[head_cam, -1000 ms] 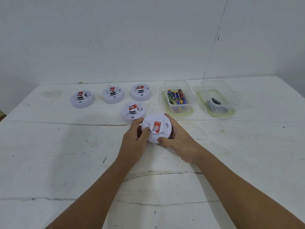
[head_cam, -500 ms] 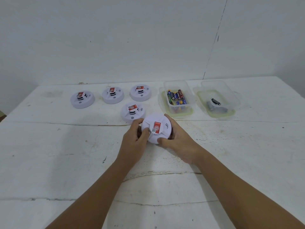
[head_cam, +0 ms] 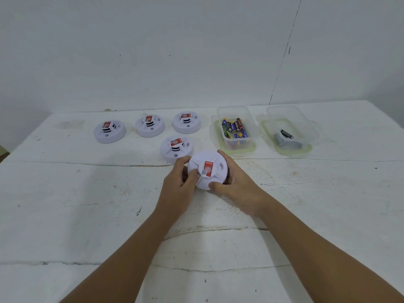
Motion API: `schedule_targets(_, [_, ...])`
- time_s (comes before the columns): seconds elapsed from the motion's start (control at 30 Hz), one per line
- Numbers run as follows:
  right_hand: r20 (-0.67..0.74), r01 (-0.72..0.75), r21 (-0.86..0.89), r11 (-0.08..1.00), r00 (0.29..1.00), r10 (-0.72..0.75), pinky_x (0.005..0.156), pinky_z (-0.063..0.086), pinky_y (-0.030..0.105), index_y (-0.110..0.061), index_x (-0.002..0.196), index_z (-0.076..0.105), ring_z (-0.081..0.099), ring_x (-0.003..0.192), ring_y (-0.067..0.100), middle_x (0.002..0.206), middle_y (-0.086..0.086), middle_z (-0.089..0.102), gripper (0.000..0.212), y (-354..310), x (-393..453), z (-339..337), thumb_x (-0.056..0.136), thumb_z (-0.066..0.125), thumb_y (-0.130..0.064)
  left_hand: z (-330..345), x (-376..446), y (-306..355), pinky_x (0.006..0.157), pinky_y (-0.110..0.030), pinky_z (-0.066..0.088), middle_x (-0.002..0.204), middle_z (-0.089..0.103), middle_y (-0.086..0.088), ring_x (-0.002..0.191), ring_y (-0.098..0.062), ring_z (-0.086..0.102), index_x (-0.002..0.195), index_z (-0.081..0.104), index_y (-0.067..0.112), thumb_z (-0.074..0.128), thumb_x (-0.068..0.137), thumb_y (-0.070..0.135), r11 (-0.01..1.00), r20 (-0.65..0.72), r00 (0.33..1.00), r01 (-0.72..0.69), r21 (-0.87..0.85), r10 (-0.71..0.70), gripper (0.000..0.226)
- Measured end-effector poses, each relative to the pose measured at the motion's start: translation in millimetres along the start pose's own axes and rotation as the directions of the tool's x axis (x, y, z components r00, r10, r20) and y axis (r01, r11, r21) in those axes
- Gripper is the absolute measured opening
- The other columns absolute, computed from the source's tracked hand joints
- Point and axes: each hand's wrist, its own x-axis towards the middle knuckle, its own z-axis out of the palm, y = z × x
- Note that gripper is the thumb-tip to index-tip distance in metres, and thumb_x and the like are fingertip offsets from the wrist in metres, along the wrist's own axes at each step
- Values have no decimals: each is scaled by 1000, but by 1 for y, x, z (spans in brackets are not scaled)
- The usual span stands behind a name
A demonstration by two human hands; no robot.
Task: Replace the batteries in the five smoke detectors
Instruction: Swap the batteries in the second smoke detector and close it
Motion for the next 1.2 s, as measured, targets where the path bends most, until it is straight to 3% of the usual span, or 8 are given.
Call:
schedule_targets(0.07, [14, 14, -13, 1000, 1000, -13, 108, 53, 51, -37, 149, 44, 62, 131, 21, 141, -6, 64, 77, -2, -1, 0, 86, 71, -1, 0, 0, 0, 62, -15, 50, 104, 72, 6, 81, 1, 65, 132, 57, 21, 52, 105, 18, 1000, 0, 1000, 3, -4, -3, 27])
schedule_targets(0.2, [6, -25, -7, 1000, 1000, 25, 110, 50, 55, -33, 164, 24, 58, 137, 20, 150, -6, 57, 101, -5, -1, 2, 81, 78, -14, 0, -1, 1, 63, -16, 53, 104, 72, 8, 85, -3, 66, 132, 57, 22, 52, 105, 18, 1000, 5, 1000, 4, -13, -3, 28])
schedule_targets(0.33, [15, -5, 12, 1000, 1000, 4, 109, 53, 51, -30, 160, 33, 61, 133, 19, 144, -6, 62, 91, -3, -2, 2, 83, 75, -8, 0, -1, 0, 64, -13, 50, 109, 72, 6, 87, 2, 66, 133, 57, 20, 52, 105, 18, 1000, 0, 1000, 1, -9, -1, 29])
schedule_targets(0.47, [14, -28, 33, 999, 1000, 28, 110, 51, 54, -32, 165, 19, 58, 137, 18, 152, -8, 56, 107, -3, 0, 2, 78, 80, -18, 0, -1, 1, 64, -15, 51, 106, 72, 8, 86, 0, 66, 132, 57, 21, 52, 105, 18, 1000, 5, 1000, 5, -19, -5, 28])
schedule_targets(0.8, [12, -24, 105, 994, 1000, 23, 111, 50, 53, -32, 166, 17, 58, 136, 15, 152, -10, 55, 111, -6, -3, 5, 76, 80, -20, 0, -1, 0, 65, -15, 52, 108, 72, 6, 89, 0, 66, 132, 57, 22, 52, 106, 17, 1000, 4, 1000, 4, -17, -4, 27])
schedule_targets(1.0, [52, -24, 292, 956, 999, 9, 109, 52, 44, -27, 151, 47, 62, 131, 28, 141, 4, 66, 60, -14, -4, 6, 98, 53, 1, 0, -1, 2, 64, -24, 53, 101, 72, 10, 86, -9, 67, 127, 59, 26, 51, 105, 17, 999, 4, 1000, 23, -24, -23, 25])
schedule_targets(1.1, [43, -29, 326, 945, 999, 16, 102, 56, 36, -32, 141, 53, 66, 125, 23, 135, 0, 70, 55, -16, -4, 7, 104, 44, 7, 0, -1, 1, 65, -31, 55, 100, 73, 7, 85, -12, 67, 127, 60, 25, 51, 105, 18, 999, 2, 1000, 29, -20, -29, 25])
schedule_targets(1.2, [37, -27, 324, 946, 999, 16, 103, 56, 37, -28, 146, 51, 65, 127, 26, 137, 2, 69, 55, -16, -5, 8, 105, 41, 8, 0, -1, 1, 68, -32, 57, 103, 73, 9, 86, -11, 68, 128, 60, 25, 51, 105, 18, 999, 4, 999, 36, -27, -36, 25])
